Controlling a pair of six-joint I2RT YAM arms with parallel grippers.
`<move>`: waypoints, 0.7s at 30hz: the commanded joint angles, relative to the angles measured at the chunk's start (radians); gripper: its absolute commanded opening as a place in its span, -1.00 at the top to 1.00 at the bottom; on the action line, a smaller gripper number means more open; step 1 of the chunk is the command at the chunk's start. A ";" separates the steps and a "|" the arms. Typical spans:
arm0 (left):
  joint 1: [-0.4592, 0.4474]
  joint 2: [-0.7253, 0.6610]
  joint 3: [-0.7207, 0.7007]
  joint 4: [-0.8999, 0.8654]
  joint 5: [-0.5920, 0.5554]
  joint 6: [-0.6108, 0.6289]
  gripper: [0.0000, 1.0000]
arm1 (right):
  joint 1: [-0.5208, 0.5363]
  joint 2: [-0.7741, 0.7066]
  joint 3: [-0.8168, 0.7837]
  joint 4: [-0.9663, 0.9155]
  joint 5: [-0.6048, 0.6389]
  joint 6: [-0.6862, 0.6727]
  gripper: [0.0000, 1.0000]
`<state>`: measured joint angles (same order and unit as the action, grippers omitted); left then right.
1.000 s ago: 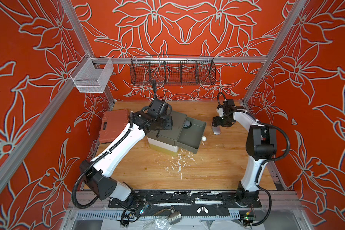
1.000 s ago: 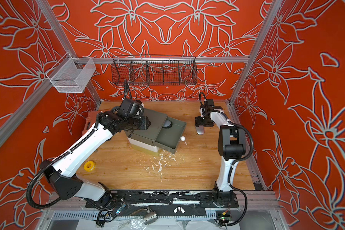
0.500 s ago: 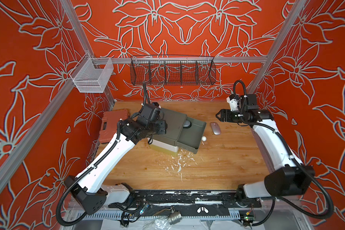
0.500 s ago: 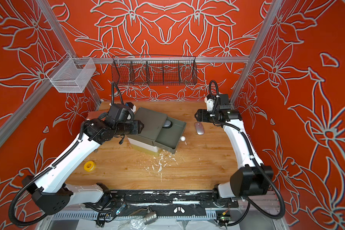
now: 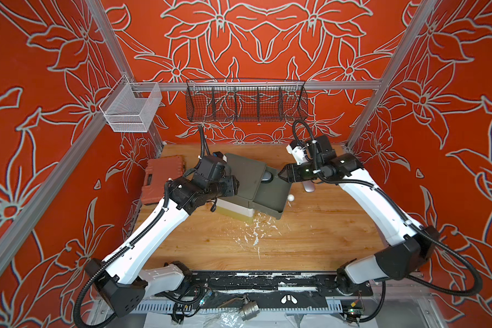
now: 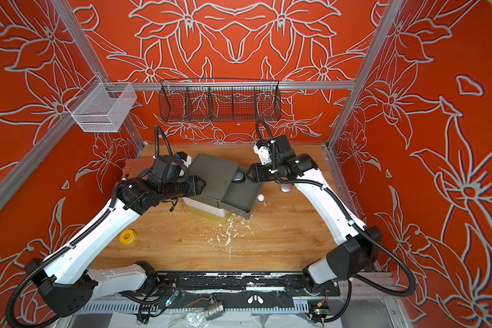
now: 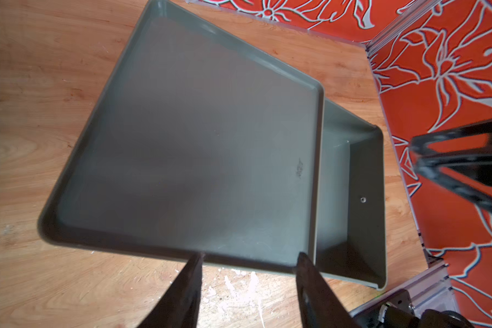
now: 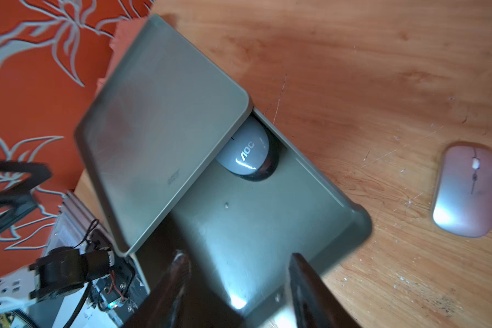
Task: Take the mice out of the drawer
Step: Pick up the mouse from the drawer.
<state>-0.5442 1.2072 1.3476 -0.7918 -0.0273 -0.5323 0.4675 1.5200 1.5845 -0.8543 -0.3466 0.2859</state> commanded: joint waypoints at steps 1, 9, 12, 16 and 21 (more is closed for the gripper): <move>0.000 -0.003 -0.007 0.029 0.001 -0.038 -0.04 | 0.043 0.047 0.055 -0.008 0.108 0.104 -0.07; 0.000 0.024 -0.009 0.043 -0.033 -0.056 -0.05 | 0.075 0.167 0.132 -0.014 0.262 0.270 -0.06; -0.001 0.038 -0.003 0.040 -0.042 -0.055 -0.05 | 0.076 0.207 0.157 -0.028 0.292 0.302 -0.07; 0.000 0.047 -0.002 0.043 -0.045 -0.054 -0.05 | 0.086 0.239 0.165 0.003 0.257 0.341 -0.10; 0.000 0.052 -0.002 0.049 -0.046 -0.055 -0.05 | 0.096 0.259 0.158 0.025 0.251 0.388 -0.16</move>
<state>-0.5442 1.2533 1.3422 -0.7567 -0.0555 -0.5709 0.5529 1.7683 1.7222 -0.8463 -0.1078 0.6048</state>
